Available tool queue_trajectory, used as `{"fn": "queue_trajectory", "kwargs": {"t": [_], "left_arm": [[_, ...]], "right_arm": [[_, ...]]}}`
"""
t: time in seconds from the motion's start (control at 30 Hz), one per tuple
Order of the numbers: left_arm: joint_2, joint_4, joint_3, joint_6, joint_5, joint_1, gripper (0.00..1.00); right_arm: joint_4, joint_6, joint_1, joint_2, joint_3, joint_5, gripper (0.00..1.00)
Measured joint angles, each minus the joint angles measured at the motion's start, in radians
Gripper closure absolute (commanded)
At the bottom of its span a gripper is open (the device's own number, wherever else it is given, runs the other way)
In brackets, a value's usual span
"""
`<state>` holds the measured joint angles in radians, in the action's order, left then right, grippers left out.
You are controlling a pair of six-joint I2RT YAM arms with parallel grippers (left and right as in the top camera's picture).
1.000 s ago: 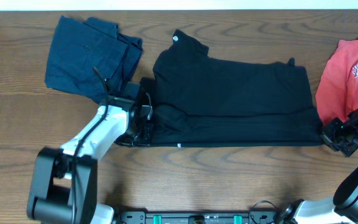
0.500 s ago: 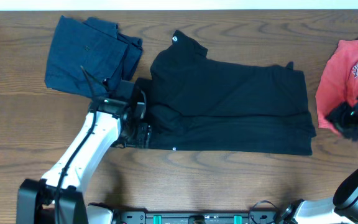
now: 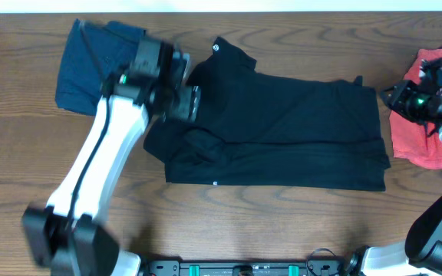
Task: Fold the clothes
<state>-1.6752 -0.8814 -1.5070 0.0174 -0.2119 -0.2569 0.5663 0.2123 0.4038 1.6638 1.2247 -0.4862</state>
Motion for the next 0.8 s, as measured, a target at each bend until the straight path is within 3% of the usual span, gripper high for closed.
{"fn": "queue_trajectory", "kwargs": {"t": [0.1,0.3,0.4,0.6,0.8], "left_arm": [[-0.164,0.008,-0.180,-0.026,-0.018,0.000,0.22],[-0.451,0.177,-0.431,-0.072,-0.029,0.000,0.20],[-0.539,0.308,-0.458,-0.080,-0.029,0.000,0.21],[-0.689,0.549,-0.464,-0.093,-0.029,0.000,0.34],[-0.790,0.692,-0.464,-0.073,-0.029,0.000,0.35]], "right_arm": [[-0.004,0.008,-0.015,0.000,0.023,-0.005,0.59],[0.055,0.015,-0.030,-0.004,0.035,-0.011,0.62],[0.103,0.014,-0.032,-0.004,0.035,-0.011,0.64],[0.179,0.012,-0.032,-0.004,0.035,-0.012,0.66],[0.231,-0.008,-0.032,-0.004,0.035,-0.011,0.68]]}}
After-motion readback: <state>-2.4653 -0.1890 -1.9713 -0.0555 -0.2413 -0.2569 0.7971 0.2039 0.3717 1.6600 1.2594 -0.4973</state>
